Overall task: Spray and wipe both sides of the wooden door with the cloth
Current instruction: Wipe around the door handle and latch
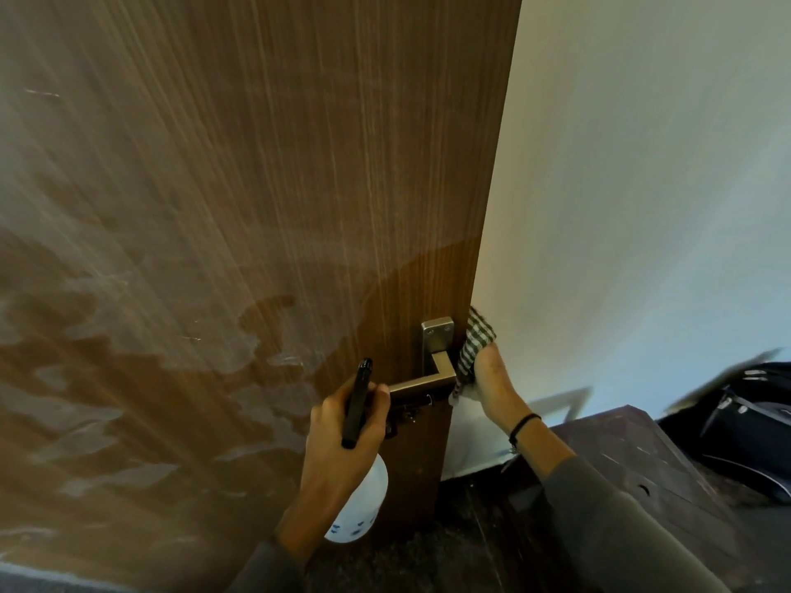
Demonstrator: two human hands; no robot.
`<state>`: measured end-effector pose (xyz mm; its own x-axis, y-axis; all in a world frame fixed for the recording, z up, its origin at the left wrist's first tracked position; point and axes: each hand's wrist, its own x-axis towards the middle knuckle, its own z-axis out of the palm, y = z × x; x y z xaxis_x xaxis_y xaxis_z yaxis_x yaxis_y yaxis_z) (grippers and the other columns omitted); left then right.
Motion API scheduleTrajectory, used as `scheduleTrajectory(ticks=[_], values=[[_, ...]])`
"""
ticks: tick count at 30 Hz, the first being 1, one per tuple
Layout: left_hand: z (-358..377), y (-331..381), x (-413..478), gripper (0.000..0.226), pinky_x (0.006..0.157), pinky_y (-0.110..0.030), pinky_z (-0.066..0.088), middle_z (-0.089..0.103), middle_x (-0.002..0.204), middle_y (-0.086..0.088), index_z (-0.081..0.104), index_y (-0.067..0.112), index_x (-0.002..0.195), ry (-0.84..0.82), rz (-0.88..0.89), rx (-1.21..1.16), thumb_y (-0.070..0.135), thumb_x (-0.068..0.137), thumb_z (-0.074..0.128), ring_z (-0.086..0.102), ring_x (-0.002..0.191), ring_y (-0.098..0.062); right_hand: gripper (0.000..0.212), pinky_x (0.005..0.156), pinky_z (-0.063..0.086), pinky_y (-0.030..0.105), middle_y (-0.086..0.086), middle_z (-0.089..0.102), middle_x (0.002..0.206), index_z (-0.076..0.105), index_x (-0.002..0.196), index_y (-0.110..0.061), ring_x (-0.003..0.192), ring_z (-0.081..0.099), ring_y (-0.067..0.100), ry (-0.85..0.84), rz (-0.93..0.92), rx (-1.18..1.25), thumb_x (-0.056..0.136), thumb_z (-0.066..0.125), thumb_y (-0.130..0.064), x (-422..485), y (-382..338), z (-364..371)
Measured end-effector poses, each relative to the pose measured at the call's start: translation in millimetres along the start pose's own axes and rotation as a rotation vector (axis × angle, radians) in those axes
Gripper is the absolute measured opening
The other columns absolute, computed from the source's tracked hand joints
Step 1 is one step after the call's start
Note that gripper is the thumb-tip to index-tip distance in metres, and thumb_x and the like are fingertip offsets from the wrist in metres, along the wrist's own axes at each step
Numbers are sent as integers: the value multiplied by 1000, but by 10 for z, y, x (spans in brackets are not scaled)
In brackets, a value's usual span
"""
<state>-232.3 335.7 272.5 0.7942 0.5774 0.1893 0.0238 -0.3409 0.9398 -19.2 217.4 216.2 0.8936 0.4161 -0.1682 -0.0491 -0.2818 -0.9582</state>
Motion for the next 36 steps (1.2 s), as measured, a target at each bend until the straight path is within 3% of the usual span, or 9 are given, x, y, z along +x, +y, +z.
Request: scheduleTrajectory(ticks=[5,8,10,15,18,22,26,32,36], values=[[71,52,66,16,52,-25,47,57,55,4,67,15,84,1,37,4,19,99,64,58,48,-10,35,78,51,35,11,65,104,57,100,-20,91,60,20,-35,286,276,108,34,-46,109,-216,-24],[138,55,60,14,54,-29,50,61,59,3,68,18,85,20,43,26,22,98,65,62,52,-14,40,99,46,44,15,60,131,54,132,-7,99,55,14,-27,255,249,108,36,-35,70,-147,-84],[198,74,18,13,54,-37,55,63,62,-1,68,21,86,31,31,24,25,99,65,64,55,-18,42,103,46,49,9,60,126,48,142,-7,104,55,18,-42,239,247,108,38,-30,45,-161,-95],[393,151,-211,15,53,-46,55,61,61,-4,68,17,87,53,25,34,23,100,64,62,53,-24,40,82,57,36,-8,69,92,62,119,-21,81,64,10,-133,88,307,105,31,-43,-28,-376,-43],[570,226,-381,21,54,-52,52,60,59,-8,67,15,84,84,8,89,29,99,64,61,53,-28,33,59,43,24,-21,57,60,56,86,-33,52,51,-2,-146,29,253,107,30,-33,-53,-375,-90],[881,429,-610,24,51,-46,49,55,56,-4,62,13,79,169,-14,133,22,101,64,56,49,-27,30,75,51,26,-3,65,90,61,111,-20,75,60,8,-137,-67,198,102,33,-27,-43,-396,-122],[1226,522,-862,25,50,-34,48,52,54,2,60,12,79,257,-119,122,24,101,63,55,49,-25,20,53,48,22,3,57,74,55,96,-10,51,53,3,-119,-83,238,102,37,-13,-43,-406,-152],[1526,590,-1065,27,49,-27,46,51,54,2,60,5,80,407,-205,91,21,101,62,52,48,-17,24,87,56,39,8,64,95,59,112,-11,85,61,19,-178,-109,179,103,37,-13,24,-448,-183],[1636,717,-1176,27,52,-32,50,50,53,7,60,13,79,458,-233,186,29,100,63,53,49,-18,23,84,49,30,0,59,93,57,110,-14,83,55,13,-289,-15,166,104,34,-13,27,-514,-329]])
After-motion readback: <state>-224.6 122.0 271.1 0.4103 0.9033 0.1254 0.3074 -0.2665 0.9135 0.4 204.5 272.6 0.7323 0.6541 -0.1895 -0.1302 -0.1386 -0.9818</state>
